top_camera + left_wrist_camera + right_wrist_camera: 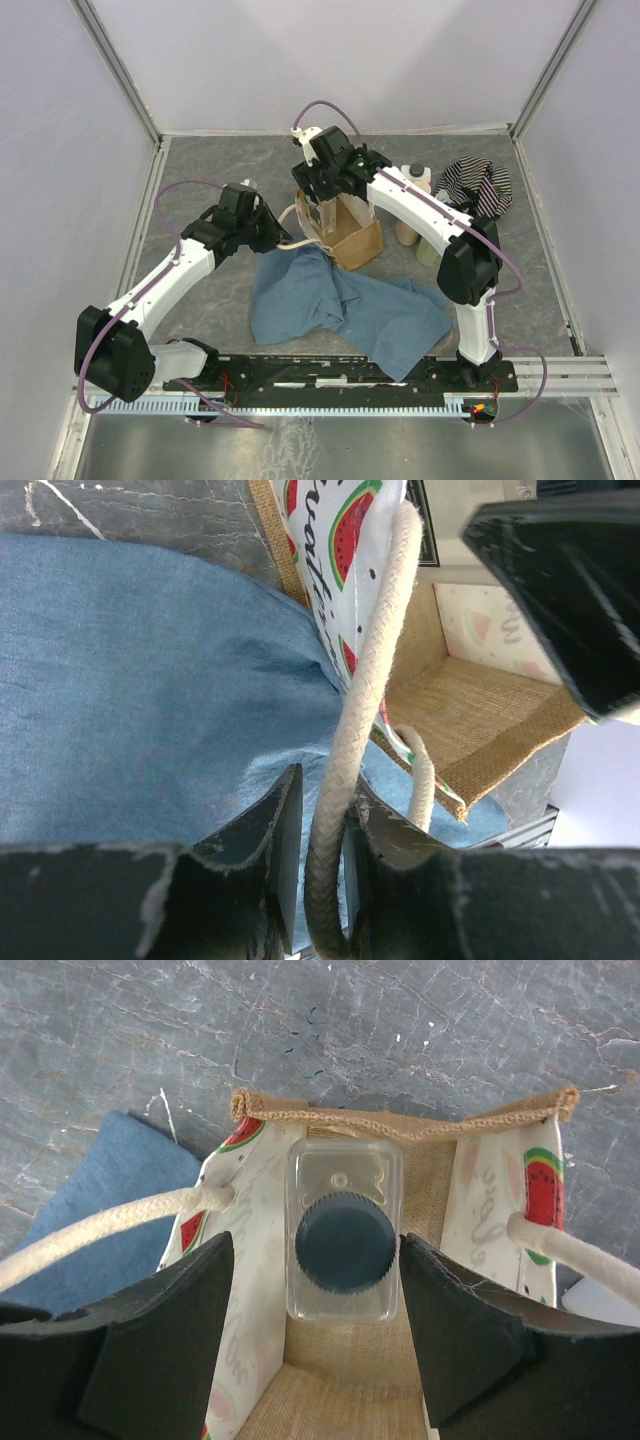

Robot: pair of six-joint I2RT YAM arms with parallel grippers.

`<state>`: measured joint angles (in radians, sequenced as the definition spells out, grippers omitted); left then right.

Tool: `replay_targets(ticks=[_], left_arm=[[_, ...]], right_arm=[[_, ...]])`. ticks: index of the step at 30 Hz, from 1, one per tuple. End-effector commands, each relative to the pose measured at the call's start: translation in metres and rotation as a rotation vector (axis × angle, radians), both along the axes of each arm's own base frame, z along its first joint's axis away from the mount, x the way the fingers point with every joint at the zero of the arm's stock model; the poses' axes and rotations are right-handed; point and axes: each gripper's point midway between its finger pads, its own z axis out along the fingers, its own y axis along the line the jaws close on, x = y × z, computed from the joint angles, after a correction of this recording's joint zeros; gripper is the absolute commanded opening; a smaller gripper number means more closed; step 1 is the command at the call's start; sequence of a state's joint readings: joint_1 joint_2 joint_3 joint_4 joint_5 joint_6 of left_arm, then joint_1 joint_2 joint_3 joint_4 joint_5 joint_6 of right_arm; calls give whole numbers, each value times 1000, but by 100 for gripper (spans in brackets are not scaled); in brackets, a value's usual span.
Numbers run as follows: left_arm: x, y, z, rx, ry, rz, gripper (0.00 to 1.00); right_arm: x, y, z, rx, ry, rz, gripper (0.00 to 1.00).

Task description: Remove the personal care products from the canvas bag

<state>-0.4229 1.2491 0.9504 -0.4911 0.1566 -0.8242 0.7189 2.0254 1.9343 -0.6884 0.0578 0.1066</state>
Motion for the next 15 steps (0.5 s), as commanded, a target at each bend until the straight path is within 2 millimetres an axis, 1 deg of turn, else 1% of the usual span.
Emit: replay_targets(ticks=[1, 5, 7, 8, 11, 15], left_arm=[[7, 4, 21, 22, -71, -16, 29], [7, 9, 20, 33, -73, -10, 29], [7, 11, 21, 39, -75, -8, 29], [7, 12, 21, 44, -75, -7, 29], [7, 16, 25, 50, -86, 0, 29], [9, 22, 33, 63, -112, 11, 29]], right_arm=[[18, 4, -4, -20, -35, -11, 75], [24, 5, -16, -35, -25, -21, 73], [26, 5, -19, -42, -21, -24, 68], [26, 4, -20, -48, -18, -26, 64], [25, 5, -18, -37, -14, -28, 53], [23, 8, -7, -4, -15, -28, 46]])
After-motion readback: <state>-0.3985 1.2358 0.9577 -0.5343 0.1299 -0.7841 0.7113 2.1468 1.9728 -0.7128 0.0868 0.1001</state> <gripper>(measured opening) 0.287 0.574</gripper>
